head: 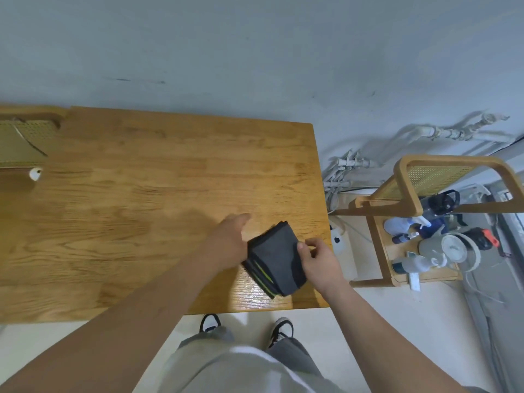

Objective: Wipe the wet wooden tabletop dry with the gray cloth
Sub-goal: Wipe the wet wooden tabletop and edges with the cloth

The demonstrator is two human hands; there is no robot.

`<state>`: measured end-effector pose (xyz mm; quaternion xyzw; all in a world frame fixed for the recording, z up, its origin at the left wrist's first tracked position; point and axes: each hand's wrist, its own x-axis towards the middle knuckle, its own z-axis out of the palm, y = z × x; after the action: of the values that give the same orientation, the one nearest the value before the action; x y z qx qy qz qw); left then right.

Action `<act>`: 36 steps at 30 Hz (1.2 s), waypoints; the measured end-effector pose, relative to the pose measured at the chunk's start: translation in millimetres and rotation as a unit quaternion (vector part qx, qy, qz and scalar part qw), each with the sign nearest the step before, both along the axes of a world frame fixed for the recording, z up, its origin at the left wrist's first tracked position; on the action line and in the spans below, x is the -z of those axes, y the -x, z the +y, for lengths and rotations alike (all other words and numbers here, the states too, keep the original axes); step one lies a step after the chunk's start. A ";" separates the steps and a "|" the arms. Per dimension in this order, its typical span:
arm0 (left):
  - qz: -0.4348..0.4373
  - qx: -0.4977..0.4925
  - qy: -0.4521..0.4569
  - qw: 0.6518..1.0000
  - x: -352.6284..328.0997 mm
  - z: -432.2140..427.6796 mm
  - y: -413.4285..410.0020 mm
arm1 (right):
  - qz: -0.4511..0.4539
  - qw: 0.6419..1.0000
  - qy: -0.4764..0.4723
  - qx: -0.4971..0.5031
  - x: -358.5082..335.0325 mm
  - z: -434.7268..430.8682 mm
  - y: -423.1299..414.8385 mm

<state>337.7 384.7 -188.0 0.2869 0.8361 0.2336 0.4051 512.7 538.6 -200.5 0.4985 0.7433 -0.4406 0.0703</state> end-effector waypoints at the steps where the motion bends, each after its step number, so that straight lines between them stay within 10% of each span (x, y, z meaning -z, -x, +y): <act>1: 0.081 0.011 0.033 0.996 5.5 1.6 -0.7 | -0.016 1.000 -0.002 0.014 5.3 1.7 -2.5; 9: 0.178 0.207 0.038 0.961 53.1 34.9 -91.5 | -0.084 0.993 -0.047 -0.075 23.4 39.7 -34.2; 16: 0.258 0.190 0.104 0.941 106.7 35.6 -116.6 | -0.117 0.960 -0.086 -0.241 41.9 78.6 -45.1; 27: 0.164 -0.235 0.214 0.934 107.1 31.6 -151.2 | -0.127 0.921 -0.097 -0.356 55.8 98.6 -57.6; 36: 0.296 0.134 0.013 0.946 126.7 46.3 -201.2 | -0.140 0.918 -0.049 -0.369 33.3 122.4 -46.1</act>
<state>538.9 431.0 -314.7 0.4473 0.8751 0.0703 0.1708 558.7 661.0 -233.9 0.2487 0.8776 -0.2719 0.3066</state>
